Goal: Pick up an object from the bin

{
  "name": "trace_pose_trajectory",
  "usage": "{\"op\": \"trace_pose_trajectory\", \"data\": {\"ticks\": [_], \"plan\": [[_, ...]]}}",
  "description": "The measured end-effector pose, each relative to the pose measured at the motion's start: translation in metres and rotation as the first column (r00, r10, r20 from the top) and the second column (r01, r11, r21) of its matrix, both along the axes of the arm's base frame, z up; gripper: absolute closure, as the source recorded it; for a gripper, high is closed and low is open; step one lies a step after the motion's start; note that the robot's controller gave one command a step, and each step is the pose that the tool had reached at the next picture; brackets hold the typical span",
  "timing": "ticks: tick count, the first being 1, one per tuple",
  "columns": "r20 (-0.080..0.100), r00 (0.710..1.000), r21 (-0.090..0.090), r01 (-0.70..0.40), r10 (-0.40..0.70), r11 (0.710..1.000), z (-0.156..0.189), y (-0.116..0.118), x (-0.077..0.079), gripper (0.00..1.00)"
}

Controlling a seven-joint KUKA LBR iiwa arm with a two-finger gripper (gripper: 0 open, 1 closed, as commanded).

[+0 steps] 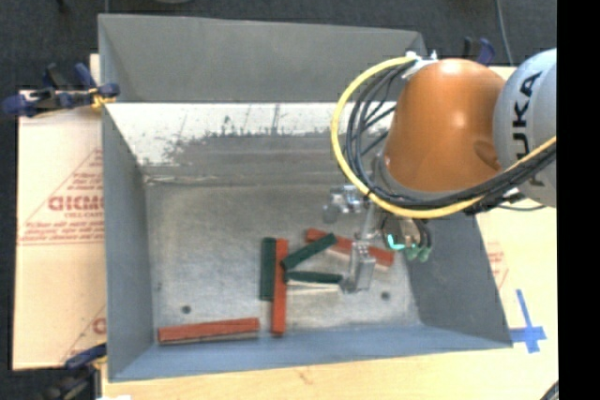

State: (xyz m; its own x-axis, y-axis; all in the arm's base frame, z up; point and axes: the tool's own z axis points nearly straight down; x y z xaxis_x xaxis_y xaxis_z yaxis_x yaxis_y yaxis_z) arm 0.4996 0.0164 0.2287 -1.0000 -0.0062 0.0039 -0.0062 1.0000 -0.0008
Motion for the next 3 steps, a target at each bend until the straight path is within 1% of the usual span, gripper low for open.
{"op": "trace_pose_trajectory", "data": {"ticks": [1, 2, 3], "plan": [[0.004, 0.997, 0.000, 0.078, -0.078, 0.997, -0.161, -0.076, 0.039, 0.00], [0.012, 0.996, -0.002, 0.092, -0.092, 0.996, -0.157, -0.108, 0.058, 0.00], [0.011, 0.995, 0.000, 0.095, -0.095, 0.995, -0.156, -0.109, 0.059, 0.00]]}}
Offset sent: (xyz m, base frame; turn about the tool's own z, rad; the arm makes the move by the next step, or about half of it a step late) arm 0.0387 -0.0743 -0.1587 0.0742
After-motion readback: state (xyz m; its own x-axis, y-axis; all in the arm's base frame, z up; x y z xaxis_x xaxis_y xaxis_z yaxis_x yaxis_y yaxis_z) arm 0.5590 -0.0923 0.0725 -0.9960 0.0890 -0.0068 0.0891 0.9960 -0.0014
